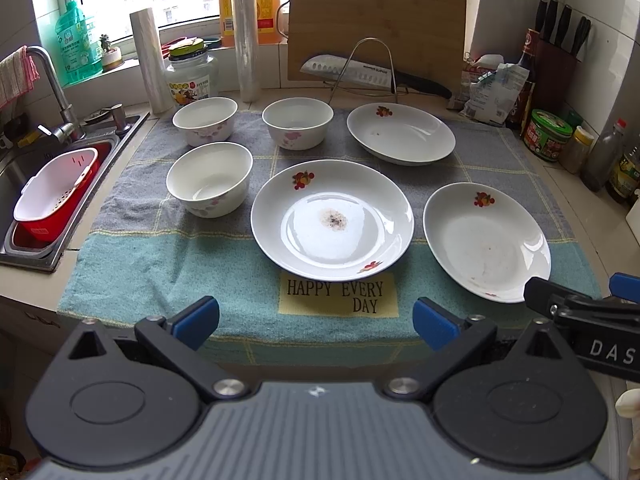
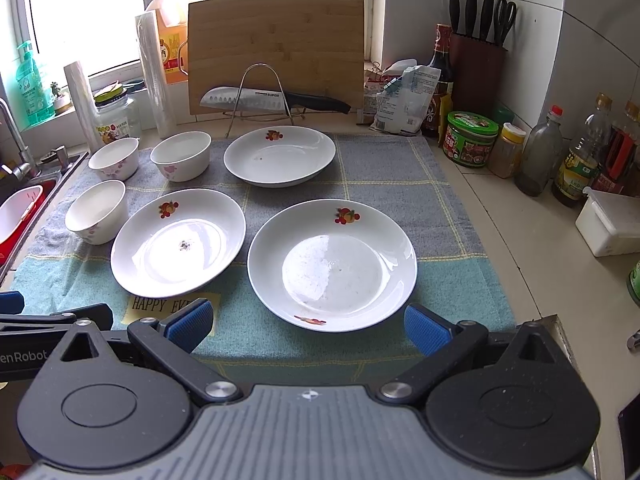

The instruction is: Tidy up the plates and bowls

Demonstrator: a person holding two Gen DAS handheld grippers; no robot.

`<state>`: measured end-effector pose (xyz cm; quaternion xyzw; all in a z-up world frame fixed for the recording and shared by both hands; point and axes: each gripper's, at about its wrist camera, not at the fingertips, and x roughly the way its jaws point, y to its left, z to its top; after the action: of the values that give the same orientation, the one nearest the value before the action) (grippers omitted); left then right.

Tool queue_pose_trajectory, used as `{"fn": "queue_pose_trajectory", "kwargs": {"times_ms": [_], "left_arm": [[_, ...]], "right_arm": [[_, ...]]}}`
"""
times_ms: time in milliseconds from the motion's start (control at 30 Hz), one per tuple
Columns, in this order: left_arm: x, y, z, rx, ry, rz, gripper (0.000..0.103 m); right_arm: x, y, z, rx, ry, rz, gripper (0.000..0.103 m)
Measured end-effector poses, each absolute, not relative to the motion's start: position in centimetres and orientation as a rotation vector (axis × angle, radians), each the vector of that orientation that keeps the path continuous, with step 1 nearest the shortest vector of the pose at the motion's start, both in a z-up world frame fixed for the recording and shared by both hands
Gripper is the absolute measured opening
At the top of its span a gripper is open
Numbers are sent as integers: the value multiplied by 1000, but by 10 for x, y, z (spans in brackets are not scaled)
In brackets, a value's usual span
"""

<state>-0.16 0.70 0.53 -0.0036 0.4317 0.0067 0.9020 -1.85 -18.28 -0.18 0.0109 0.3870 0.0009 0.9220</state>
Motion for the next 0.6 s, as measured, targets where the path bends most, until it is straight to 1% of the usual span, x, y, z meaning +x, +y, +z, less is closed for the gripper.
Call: {"fn": "queue_pose_trajectory", "kwargs": {"times_ms": [600], "left_arm": [[-2, 9, 8, -13, 890, 12, 102]], "right_arm": [[-20, -181, 0, 24, 786, 1, 103]]}}
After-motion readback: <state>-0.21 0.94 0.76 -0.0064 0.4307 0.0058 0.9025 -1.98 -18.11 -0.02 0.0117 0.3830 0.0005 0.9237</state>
